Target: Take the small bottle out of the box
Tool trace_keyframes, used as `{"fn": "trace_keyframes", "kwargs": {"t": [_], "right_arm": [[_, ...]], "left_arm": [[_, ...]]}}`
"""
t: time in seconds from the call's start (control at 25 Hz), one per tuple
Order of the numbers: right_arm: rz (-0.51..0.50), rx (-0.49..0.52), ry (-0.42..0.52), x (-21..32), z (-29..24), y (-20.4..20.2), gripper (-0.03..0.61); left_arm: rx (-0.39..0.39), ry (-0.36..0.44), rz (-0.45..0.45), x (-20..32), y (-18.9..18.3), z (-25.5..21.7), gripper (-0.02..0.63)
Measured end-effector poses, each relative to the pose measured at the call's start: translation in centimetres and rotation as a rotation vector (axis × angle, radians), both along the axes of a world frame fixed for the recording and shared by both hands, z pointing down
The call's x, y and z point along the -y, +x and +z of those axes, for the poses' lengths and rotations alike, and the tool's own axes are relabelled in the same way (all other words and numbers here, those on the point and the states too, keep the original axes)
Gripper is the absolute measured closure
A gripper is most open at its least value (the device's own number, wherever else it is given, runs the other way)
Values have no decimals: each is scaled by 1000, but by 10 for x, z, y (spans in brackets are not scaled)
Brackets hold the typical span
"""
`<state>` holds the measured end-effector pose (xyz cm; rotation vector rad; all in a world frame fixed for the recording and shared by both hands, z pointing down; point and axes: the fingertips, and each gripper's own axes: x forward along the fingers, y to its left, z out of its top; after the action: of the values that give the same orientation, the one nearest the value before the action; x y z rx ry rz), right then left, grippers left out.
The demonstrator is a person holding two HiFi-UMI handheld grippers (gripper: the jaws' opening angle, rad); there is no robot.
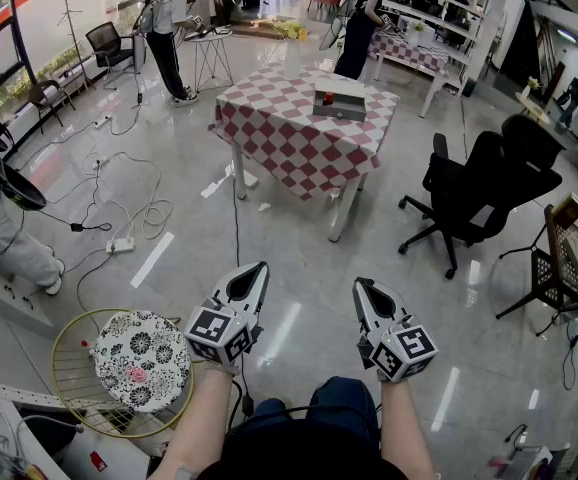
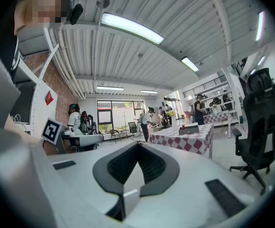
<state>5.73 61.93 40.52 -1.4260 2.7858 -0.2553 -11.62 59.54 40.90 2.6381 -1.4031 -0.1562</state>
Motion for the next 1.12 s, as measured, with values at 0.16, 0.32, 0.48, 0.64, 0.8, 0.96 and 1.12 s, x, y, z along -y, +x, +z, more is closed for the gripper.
{"fn": "trace_keyframes", "kwargs": {"t": [0.16,0.32,0.48,0.64,0.8,0.96,1.12], "right_arm": [[10,-19,8,-2,3,-4,577],[27,-27,9,2,5,-2,577],[48,-26,5,7,7,4,577],[49,-15,3,19,9,1,575],[53,7,-4,42,14,1,575],[46,15,-21,70,21,1,575],[32,15,-24,97,26,1,575]], "left_arm": [[6,-4,-7,-2,-5,5,611],[12,-11,-13,-1,-10,9,611],[14,-21,-15,3,-13,12,611],[15,-34,-23,17,-17,16,611],[20,-42,-27,38,-19,21,611],[22,-65,-37,64,-22,31,611],[23,-64,-54,90,-24,31,611]]}}
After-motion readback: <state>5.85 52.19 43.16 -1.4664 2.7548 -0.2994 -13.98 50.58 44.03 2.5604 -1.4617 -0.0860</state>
